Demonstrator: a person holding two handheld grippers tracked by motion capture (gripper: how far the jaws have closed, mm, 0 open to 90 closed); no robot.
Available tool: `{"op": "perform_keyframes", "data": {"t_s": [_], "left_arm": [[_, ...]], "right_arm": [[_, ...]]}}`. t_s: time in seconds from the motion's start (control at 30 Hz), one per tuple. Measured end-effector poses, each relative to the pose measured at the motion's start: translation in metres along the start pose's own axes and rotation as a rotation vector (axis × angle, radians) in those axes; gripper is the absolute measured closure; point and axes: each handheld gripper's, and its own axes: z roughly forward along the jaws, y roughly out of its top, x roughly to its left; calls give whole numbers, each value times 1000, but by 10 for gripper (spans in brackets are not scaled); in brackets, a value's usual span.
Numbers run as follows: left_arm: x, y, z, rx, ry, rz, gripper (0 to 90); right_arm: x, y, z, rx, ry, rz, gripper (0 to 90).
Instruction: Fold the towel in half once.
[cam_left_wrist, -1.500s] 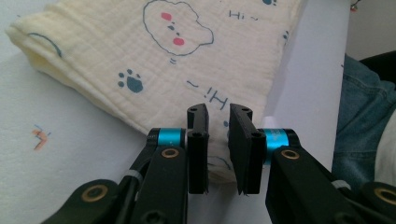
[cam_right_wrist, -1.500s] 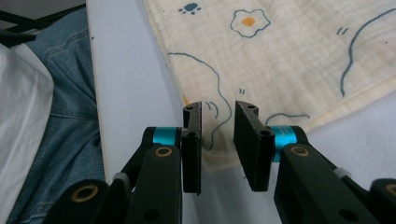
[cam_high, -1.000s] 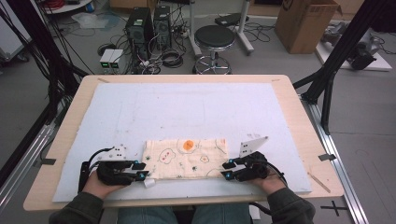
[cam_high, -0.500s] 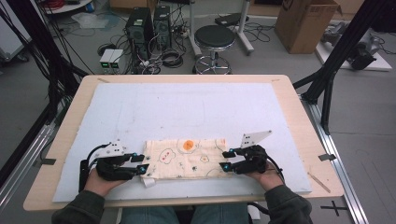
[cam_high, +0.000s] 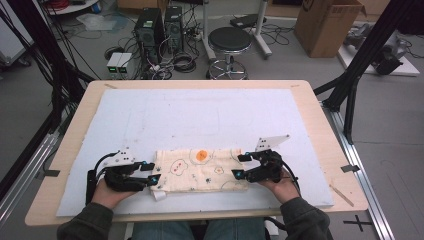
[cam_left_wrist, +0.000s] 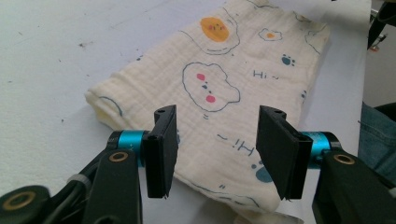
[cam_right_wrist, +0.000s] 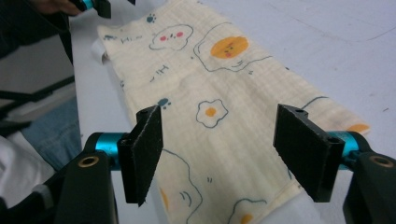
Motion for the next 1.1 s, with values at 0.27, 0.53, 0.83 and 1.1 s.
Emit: {"op": "perform_keyframes", "data": {"t_s": [0.27, 0.53, 0.83, 1.1], "left_arm": [[1, 1, 0, -12, 7, -9, 480], [3, 11, 2, -13, 44, -54, 436], [9, 23, 1, -22, 55, -77, 433], [17, 39, 1, -46, 58, -86, 434]], "right_arm": [[-2, 2, -1, -5, -23, 6, 310], [-7, 7, -1, 7, -43, 9, 311], [-21, 19, -1, 13, -71, 10, 312], [-29, 36, 2, 25, -92, 4, 315]]}}
